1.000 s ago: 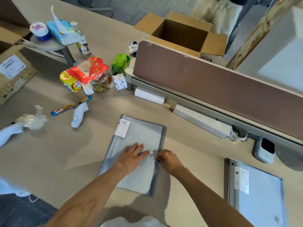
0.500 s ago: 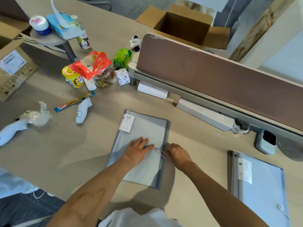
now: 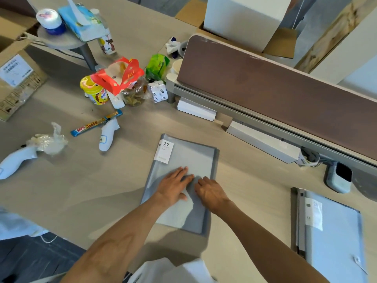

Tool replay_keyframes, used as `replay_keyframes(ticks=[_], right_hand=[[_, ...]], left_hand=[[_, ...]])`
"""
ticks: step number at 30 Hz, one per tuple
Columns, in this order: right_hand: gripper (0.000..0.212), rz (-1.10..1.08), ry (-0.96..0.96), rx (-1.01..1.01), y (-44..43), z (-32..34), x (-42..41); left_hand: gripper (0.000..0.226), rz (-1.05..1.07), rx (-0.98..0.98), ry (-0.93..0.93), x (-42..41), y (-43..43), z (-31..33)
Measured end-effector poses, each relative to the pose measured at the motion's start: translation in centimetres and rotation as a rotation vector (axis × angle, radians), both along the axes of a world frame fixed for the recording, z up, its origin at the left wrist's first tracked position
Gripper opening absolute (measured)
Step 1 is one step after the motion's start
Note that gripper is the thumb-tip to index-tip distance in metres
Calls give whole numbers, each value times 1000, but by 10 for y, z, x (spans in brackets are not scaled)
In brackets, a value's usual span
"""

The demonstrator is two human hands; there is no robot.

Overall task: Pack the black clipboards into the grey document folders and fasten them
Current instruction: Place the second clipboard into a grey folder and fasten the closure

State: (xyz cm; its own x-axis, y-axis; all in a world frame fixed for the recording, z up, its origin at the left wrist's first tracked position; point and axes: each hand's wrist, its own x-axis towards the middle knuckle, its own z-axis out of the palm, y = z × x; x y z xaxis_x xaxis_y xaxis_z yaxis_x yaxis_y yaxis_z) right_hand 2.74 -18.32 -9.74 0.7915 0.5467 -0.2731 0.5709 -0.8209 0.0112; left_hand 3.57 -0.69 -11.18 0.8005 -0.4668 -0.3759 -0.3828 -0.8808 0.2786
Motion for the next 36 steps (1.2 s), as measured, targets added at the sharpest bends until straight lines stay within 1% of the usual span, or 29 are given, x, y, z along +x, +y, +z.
replay_keyframes(ticks=[3,5,6,7,10,11,15,20,22,24,26,28,30,33,36], right_hand=[[41,-20,-20,30,12,0,12],[30,-64,19,32,15,4,21],[25,-120,70,46,16,4,26],[26,-213,129,53,15,3,32],[33,-562,265,162,10,2,43],[34,-632,297,185,7,4,45],[28,-705,343,205,-15,7,42],[18,-663,343,332,-36,-1,23],[18,-598,311,337,-38,-2,17],[21,-497,232,313,-38,-1,14],[19,-389,116,262,-37,0,13],[20,-296,58,117,-36,1,13],[25,-260,-6,21,-33,1,12],[24,-187,-91,-28,-29,5,13],[18,-93,-120,-69,-29,3,13]], left_hand=[[92,-34,11,-22,-1,4,-5],[99,-16,34,-15,0,5,-5],[101,-12,28,-28,1,6,-4],[101,-10,4,-33,2,6,-6],[100,11,-64,-63,3,6,-8],[100,13,-61,-69,3,6,-8],[92,5,-92,-60,1,8,-14],[92,0,-82,-57,0,8,-16],[91,-2,-69,-50,1,7,-15],[91,1,-67,-49,0,6,-13],[91,-5,-59,-46,0,5,-13],[90,-8,-36,-42,0,4,-12],[91,-8,-31,-30,0,3,-10],[92,3,-47,-56,-1,3,-12],[91,-6,-41,-46,-1,2,-11]])
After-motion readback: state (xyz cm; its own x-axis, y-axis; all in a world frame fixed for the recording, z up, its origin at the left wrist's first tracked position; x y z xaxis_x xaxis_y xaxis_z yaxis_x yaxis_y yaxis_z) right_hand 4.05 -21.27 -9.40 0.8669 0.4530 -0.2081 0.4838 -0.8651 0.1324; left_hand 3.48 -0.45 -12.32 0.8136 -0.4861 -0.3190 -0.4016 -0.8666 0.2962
